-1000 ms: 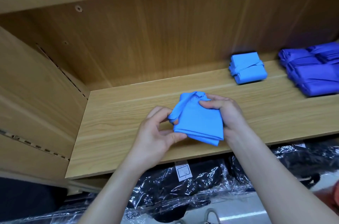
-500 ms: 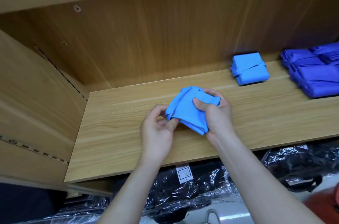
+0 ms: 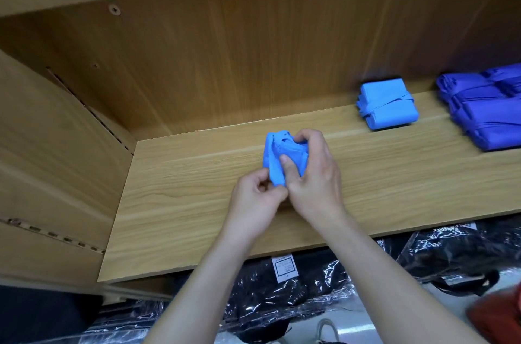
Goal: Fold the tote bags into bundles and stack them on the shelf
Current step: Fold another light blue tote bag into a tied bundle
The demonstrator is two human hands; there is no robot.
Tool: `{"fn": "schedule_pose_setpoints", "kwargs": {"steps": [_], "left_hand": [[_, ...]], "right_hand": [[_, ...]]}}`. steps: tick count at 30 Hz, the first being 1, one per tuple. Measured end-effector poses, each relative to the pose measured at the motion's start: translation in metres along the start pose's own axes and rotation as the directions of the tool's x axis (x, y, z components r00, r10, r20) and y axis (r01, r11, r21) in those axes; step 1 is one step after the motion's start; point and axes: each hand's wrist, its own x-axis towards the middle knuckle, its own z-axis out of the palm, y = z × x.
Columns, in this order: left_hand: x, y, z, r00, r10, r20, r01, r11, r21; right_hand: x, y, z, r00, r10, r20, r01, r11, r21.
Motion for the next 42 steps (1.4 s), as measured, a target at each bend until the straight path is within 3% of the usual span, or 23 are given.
{"fn": "schedule_pose_setpoints", "kwargs": {"steps": [4,6,9,12,14,16,18,20,22,24,26,28,32,34,36,38,39,42], "left_hand": [[0.013,0.022,-0.016,0.994,-0.104,0.046,0.108,0.989,-0.104],[0.021,0.022,-0.021,0.988,-0.15,0.028,0.152,0.986,-0.072],[0.029,0.024,-0.023,0.998,-0.054,-0.024,0.058,0.974,0.219],[0.024,0.032,-0.019,0.987,0.159,-0.029,-0.116,0.819,0.562],[0.015,0.033,-0.016,0.957,0.282,0.063,-0.255,0.721,0.645],[0.006,0.027,-0.014,0.913,0.363,0.184,-0.396,0.684,0.613],[0.001,0.021,-0.017,0.906,0.38,0.184,-0.42,0.76,0.497],[0.001,0.018,-0.024,0.917,0.396,0.048,-0.379,0.827,0.415],[0.004,0.017,-0.031,0.935,0.338,-0.104,-0.276,0.882,0.381],[0.007,0.018,-0.036,0.975,0.184,-0.128,-0.136,0.939,0.317],[0.008,0.024,-0.038,0.999,0.022,-0.024,-0.019,0.994,0.107],[0.007,0.028,-0.04,0.995,-0.042,0.095,0.051,0.994,-0.093],[0.007,0.032,-0.042,0.98,-0.017,0.198,0.058,0.978,-0.203],[0.007,0.037,-0.042,0.975,0.012,0.222,0.023,0.987,-0.158],[0.007,0.044,-0.04,0.972,0.024,0.232,-0.047,0.994,0.096],[0.006,0.049,-0.036,0.96,0.011,0.279,-0.128,0.905,0.407],[0.007,0.05,-0.034,0.956,-0.023,0.294,-0.119,0.882,0.456],[0.01,0.047,-0.039,0.886,-0.182,0.427,0.066,0.96,0.272]], "right_hand": [[-0.003,0.001,-0.009,0.952,-0.095,0.291,0.121,0.99,-0.074],[-0.002,-0.002,-0.014,0.916,-0.105,0.387,0.159,0.981,-0.11],[0.003,-0.011,-0.022,0.874,-0.08,0.48,0.177,0.971,-0.162],[0.007,-0.015,-0.023,0.873,-0.081,0.481,0.183,0.968,-0.169],[0.009,-0.009,-0.021,0.886,-0.005,0.463,0.068,0.99,-0.12],[0.008,-0.003,-0.021,0.909,0.183,0.374,-0.226,0.972,0.072],[0.008,0.004,-0.02,0.897,0.332,0.293,-0.421,0.845,0.329],[0.009,0.007,-0.019,0.886,0.359,0.295,-0.458,0.781,0.424],[0.01,0.007,-0.021,0.891,0.323,0.32,-0.443,0.776,0.45],[0.01,0.008,-0.025,0.901,0.261,0.346,-0.41,0.774,0.483],[0.007,0.008,-0.026,0.89,0.189,0.416,-0.399,0.766,0.504],[0.004,0.005,-0.027,0.873,0.131,0.469,-0.39,0.765,0.513],[0.006,-0.008,-0.032,0.948,0.026,0.319,-0.148,0.919,0.366],[0.007,-0.014,-0.034,0.956,-0.041,0.292,-0.055,0.948,0.312],[0.005,-0.014,-0.031,0.926,-0.109,0.36,0.023,0.971,0.236],[0.001,-0.008,-0.029,0.89,-0.137,0.436,0.058,0.98,0.19],[0.001,-0.006,-0.03,0.879,-0.139,0.456,0.066,0.983,0.173],[0.005,-0.003,-0.032,0.837,-0.147,0.527,0.118,0.989,0.088]]}}
